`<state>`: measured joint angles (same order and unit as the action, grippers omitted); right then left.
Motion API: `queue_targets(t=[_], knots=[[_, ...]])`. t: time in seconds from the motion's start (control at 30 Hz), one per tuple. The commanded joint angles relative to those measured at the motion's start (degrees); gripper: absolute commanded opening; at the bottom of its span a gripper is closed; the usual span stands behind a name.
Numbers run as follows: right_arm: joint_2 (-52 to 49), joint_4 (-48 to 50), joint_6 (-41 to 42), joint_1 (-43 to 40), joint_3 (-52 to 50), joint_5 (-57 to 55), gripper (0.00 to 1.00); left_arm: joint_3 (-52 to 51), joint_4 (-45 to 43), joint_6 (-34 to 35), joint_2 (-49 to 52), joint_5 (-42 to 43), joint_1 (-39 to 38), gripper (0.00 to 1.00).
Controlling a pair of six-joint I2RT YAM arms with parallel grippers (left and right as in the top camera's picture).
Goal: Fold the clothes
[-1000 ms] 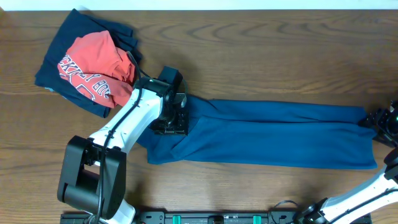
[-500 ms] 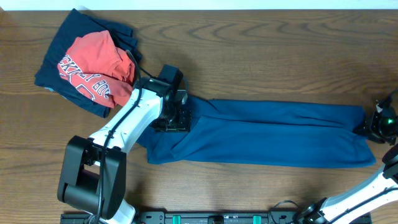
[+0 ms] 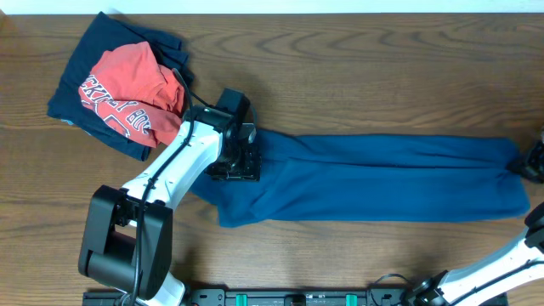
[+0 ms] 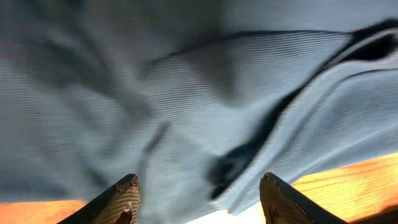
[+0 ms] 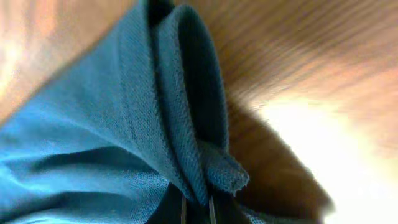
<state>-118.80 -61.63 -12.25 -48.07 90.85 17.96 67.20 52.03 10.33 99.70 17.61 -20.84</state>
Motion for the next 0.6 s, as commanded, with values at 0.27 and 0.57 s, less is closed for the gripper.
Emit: queue_targets(t=[0.27, 0.57], knots=[[14.8, -3.2, 15.2, 10.3, 2.2, -14.3, 0.01, 0.2, 0.2, -0.1, -0.8, -0.5, -0.1, 0.63], [14.9, -8.1, 22.5, 22.1, 1.8, -28.5, 0.01, 0.2, 1.5, -0.1, -0.9, -0.5, -0.1, 0.63]])
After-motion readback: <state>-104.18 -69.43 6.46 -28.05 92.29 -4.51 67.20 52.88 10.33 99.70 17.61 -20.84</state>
